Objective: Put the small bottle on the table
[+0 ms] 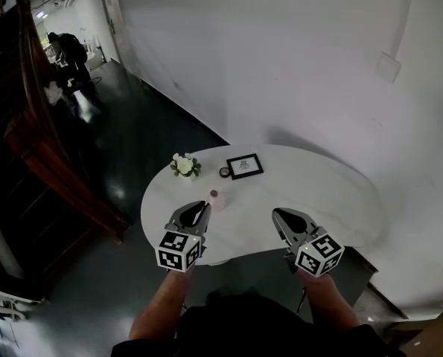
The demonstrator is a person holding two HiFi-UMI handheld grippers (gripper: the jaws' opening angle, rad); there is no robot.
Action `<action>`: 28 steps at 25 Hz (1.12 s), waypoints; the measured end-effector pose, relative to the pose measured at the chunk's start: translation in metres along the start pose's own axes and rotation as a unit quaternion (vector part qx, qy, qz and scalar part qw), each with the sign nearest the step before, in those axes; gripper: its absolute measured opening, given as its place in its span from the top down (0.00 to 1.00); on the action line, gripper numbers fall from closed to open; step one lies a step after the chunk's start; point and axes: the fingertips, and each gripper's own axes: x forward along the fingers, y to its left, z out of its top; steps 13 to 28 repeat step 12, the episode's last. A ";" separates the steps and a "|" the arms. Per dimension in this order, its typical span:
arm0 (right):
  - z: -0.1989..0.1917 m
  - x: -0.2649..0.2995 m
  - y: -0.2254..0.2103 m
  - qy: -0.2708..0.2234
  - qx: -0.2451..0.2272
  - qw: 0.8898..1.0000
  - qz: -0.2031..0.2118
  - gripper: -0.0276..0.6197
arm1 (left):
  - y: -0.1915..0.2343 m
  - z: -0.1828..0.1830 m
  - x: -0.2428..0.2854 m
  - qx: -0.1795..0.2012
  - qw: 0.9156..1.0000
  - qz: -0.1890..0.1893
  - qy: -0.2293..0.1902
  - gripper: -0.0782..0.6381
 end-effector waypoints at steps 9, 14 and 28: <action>0.000 0.006 0.001 -0.002 0.005 1.000 0.004 0.94 | 0.010 -0.004 -0.002 -0.009 1.000 0.005 0.003 0.82; 0.000 0.007 0.000 -0.003 0.005 1.000 0.005 0.94 | 0.011 -0.005 -0.001 -0.009 1.000 0.006 0.004 0.83; 0.000 0.007 0.000 -0.003 0.005 1.000 0.005 0.94 | 0.011 -0.005 -0.001 -0.009 1.000 0.006 0.004 0.83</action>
